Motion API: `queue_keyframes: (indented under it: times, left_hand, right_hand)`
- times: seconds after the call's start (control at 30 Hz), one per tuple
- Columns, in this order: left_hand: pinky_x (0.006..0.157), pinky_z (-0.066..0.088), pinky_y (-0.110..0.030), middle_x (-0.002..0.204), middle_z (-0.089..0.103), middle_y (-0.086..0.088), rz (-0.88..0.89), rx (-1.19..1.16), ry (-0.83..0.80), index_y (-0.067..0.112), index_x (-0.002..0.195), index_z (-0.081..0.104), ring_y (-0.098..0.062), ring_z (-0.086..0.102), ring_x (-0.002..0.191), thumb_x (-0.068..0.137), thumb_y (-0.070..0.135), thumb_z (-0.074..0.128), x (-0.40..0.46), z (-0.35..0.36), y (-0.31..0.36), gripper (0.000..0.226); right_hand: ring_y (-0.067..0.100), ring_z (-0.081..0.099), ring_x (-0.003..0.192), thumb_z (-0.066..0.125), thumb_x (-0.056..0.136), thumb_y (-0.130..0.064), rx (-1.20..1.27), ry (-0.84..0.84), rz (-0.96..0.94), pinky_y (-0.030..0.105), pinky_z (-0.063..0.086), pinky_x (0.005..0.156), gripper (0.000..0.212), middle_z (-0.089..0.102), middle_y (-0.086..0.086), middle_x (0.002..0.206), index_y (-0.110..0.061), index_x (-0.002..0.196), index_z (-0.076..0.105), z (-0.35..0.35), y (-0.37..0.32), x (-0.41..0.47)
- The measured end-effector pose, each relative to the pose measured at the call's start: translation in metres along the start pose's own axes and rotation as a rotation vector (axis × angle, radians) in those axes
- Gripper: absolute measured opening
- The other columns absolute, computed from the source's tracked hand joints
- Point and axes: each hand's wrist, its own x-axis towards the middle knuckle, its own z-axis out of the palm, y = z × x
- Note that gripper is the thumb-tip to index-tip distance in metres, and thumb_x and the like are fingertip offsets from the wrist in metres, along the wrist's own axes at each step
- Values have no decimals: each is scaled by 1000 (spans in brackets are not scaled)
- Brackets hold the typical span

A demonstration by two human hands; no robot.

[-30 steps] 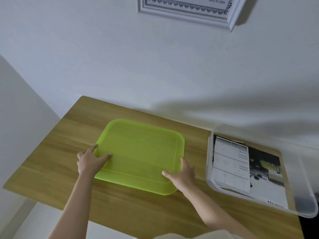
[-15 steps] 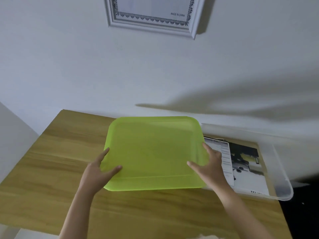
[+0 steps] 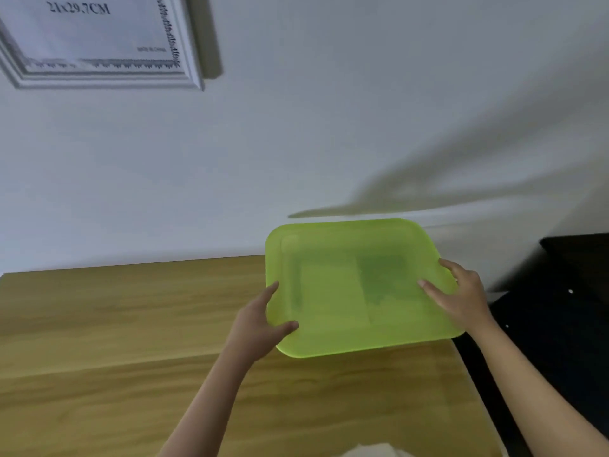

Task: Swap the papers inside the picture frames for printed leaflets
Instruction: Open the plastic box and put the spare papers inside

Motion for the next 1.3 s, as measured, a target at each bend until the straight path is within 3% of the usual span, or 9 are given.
queue_keyframes:
  times: [0.1, 0.23, 0.43, 0.7, 0.9, 1.0, 1.13, 1.3]
  left_hand:
    - [101, 43, -37, 139, 50, -1, -19, -46, 6, 33, 142, 35, -23, 49, 125, 70, 29, 79, 7, 28, 13, 84]
    - [99, 41, -33, 137, 51, -3, -76, -90, 44, 32, 140, 38, -23, 47, 126, 72, 22, 78, 15, 51, 19, 79]
    - [99, 44, -36, 134, 54, -7, -165, -145, 147, 28, 136, 45, -24, 52, 119, 69, 13, 77, 24, 62, 11, 75]
    - [104, 39, -37, 151, 34, 0, -172, -79, 150, 25, 141, 40, -23, 42, 132, 69, 13, 79, 21, 70, 4, 82]
    - [103, 39, -36, 154, 25, 5, -142, -69, 129, 27, 143, 35, -21, 36, 136, 71, 15, 79, 20, 72, 0, 85]
    - [94, 39, -27, 155, 22, 4, -133, -40, 129, 25, 144, 31, -22, 35, 137, 74, 13, 77, 20, 74, 2, 85]
    - [99, 38, -31, 156, 19, 3, -140, -17, 137, 26, 145, 29, -24, 33, 138, 75, 11, 75, 19, 77, 4, 85]
    - [104, 36, -36, 156, 16, -7, -160, -50, 131, 31, 142, 33, -26, 32, 138, 73, 16, 77, 20, 75, -2, 83]
  right_hand:
    - [31, 44, 124, 72, 64, -59, -8, 2, -1, 46, 39, 105, 80, 46, 15, 123, -23, 132, 50, -13, 22, 13]
    - [30, 42, 125, 74, 76, -39, -32, -48, -3, 39, 35, 106, 72, 41, 15, 127, -16, 137, 45, -16, 35, 27]
    - [26, 41, 125, 70, 79, -44, -49, -178, -30, 34, 34, 105, 74, 36, 11, 128, -17, 141, 38, -2, 42, 44]
    - [20, 39, 127, 73, 77, -40, 6, -182, -86, 23, 28, 101, 75, 35, 6, 128, -19, 140, 38, 11, 60, 47]
    - [18, 38, 130, 69, 79, -47, 97, -195, -54, 31, 33, 102, 73, 35, 4, 138, -34, 140, 32, 21, 72, 43]
    - [18, 41, 127, 67, 77, -53, 139, -205, -19, 37, 40, 98, 69, 41, 0, 135, -44, 135, 31, 23, 76, 42]
    - [16, 40, 130, 69, 74, -54, 204, -206, -37, 40, 40, 103, 69, 43, -11, 139, -46, 132, 33, 22, 75, 44]
    - [21, 38, 130, 68, 76, -54, 153, -266, 8, 36, 37, 97, 70, 38, 1, 138, -43, 135, 32, 20, 74, 45]
